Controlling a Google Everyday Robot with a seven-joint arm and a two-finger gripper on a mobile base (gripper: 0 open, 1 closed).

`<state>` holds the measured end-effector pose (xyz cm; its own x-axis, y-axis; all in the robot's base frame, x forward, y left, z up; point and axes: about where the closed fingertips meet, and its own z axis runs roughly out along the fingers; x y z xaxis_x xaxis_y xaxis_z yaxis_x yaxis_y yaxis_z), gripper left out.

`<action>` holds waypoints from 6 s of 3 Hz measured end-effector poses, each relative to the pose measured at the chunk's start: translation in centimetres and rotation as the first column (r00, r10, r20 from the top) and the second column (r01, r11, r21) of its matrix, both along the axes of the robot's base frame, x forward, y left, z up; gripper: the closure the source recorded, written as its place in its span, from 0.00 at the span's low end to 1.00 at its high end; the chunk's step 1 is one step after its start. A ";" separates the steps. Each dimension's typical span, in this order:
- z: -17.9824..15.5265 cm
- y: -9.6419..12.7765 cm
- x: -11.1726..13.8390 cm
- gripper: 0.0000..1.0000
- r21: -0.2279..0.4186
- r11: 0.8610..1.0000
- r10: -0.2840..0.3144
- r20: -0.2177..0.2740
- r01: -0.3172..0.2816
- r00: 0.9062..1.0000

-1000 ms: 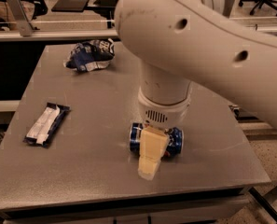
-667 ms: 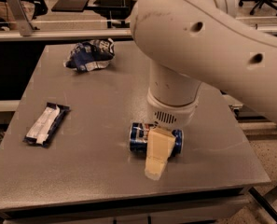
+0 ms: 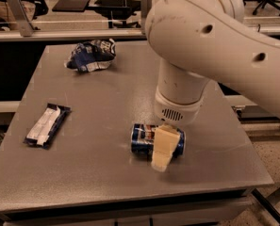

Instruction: Place pepsi can upright

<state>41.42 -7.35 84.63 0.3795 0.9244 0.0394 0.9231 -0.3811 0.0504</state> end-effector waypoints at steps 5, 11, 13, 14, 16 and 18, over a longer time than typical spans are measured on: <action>4.2 4.8 3.5 1.00 0.048 0.968 -0.241 -0.093 0.247 0.966; 7.5 8.9 4.8 1.00 0.099 0.636 -0.695 -0.358 0.765 0.624; 8.5 7.3 8.5 1.00 0.113 0.564 -0.558 -0.678 0.818 0.478; 9.8 8.0 11.1 1.00 0.109 0.506 -0.490 -0.780 0.856 0.389; 11.8 10.2 14.5 1.00 0.127 0.408 -0.422 -0.852 0.904 0.310; 12.5 11.4 14.7 1.00 0.104 0.317 -0.428 -0.871 0.943 0.240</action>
Offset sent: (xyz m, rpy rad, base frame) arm 0.0006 0.0127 -0.0008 -0.0293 0.0902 0.0020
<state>56.16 4.01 97.09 0.9716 0.0969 -0.2160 -0.1265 -0.5588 -0.8196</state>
